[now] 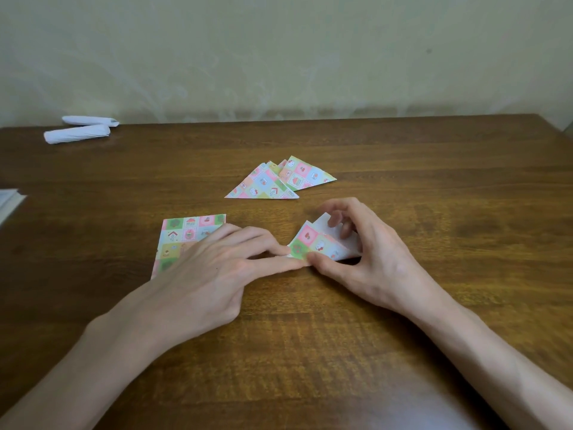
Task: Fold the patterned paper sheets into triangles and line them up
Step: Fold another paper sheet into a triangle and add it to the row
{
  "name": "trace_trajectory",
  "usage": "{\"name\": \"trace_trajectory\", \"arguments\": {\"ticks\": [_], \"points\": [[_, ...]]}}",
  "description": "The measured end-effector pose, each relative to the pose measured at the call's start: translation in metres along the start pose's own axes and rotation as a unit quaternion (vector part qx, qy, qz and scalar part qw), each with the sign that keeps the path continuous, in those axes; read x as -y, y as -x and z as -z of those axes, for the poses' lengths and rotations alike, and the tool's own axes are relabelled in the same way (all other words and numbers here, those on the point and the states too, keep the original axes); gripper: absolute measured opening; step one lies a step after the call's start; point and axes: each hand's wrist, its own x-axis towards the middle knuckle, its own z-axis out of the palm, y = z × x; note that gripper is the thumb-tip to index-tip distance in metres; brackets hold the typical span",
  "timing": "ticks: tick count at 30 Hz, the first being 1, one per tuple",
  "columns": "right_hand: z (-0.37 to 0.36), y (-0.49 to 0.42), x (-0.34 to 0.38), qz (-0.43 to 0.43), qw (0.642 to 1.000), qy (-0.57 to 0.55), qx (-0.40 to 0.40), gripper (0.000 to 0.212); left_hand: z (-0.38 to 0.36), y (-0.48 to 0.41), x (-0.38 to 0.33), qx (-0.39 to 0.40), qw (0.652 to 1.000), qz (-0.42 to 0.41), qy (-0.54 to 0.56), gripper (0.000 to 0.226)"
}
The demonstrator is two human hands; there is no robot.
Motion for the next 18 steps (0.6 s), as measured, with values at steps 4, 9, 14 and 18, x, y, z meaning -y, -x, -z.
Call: {"name": "trace_trajectory", "arguments": {"ticks": [4,9,14,18], "points": [[-0.0009,-0.0006,-0.0034,0.002,1.000,0.000,0.008,0.066,-0.0026,-0.0006,-0.0038,0.008,1.000,-0.002,-0.029,0.092],[-0.0014,0.0003,-0.0032,0.004,1.000,0.003,0.015,0.065,-0.0045,0.0006,-0.0042,0.017,0.998,0.001,-0.052,0.097],[0.0014,0.0009,-0.0028,0.002,1.000,-0.003,0.026,0.064,-0.0024,-0.0001,-0.0076,0.026,0.998,0.013,-0.058,0.095],[0.0010,0.0015,0.0006,0.002,0.999,-0.006,0.039,0.066,-0.0034,0.0004,-0.0105,0.035,0.997,0.030,-0.057,0.102]]}}
